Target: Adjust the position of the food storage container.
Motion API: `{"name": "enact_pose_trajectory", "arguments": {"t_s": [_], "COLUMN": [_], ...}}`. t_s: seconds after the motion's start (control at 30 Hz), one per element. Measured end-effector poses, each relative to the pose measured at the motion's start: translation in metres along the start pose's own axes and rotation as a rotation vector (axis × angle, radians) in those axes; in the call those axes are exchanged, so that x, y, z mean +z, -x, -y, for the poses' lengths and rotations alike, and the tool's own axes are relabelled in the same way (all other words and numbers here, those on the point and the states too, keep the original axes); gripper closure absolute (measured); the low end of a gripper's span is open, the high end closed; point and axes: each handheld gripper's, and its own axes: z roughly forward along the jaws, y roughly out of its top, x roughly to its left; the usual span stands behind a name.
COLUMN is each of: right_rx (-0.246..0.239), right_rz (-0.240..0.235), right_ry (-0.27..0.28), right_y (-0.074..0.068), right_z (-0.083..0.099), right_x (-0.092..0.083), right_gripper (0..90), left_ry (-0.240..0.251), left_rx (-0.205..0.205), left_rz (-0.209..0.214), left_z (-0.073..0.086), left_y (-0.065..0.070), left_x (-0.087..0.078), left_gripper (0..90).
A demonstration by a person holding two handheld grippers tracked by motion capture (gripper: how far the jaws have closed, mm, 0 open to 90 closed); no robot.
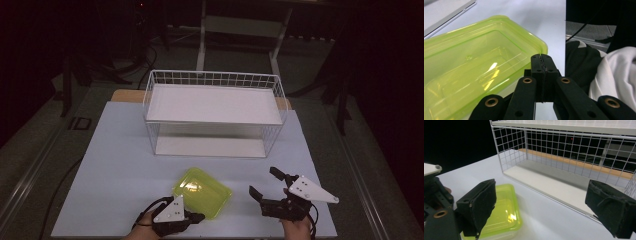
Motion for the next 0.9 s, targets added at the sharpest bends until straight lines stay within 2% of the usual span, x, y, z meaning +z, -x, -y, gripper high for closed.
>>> {"name": "enact_pose_trajectory", "arguments": {"t_s": [0.27,0.43,0.7,0.9], "right_rx": [0.011,0.009,0.005,0.010], "right_rz": [-0.006,-0.006,-0.011,-0.015], "right_ry": [0.001,0.000,-0.002,0.001], "right_y": [0.001,0.002,0.002,0.002], "right_z": [0.000,0.000,0.000,0.000], "right_x": [0.000,0.000,0.000,-0.001], "right_gripper": [10.0,10.0,10.0,10.0], "left_ry": [0.016,0.035,0.037,0.044], "left_rx": [0.002,-0.016,-0.019,-0.043], "left_rz": [-0.027,-0.033,-0.071,-0.068], "left_z": [-0.010,-0.014,-0.020,-0.025], "left_y": [-0.008,-0.010,-0.014,-0.015], "left_x": [0.017,0.028,0.039,0.038], "left_gripper": [90.0,89.9,90.0,90.0]}}
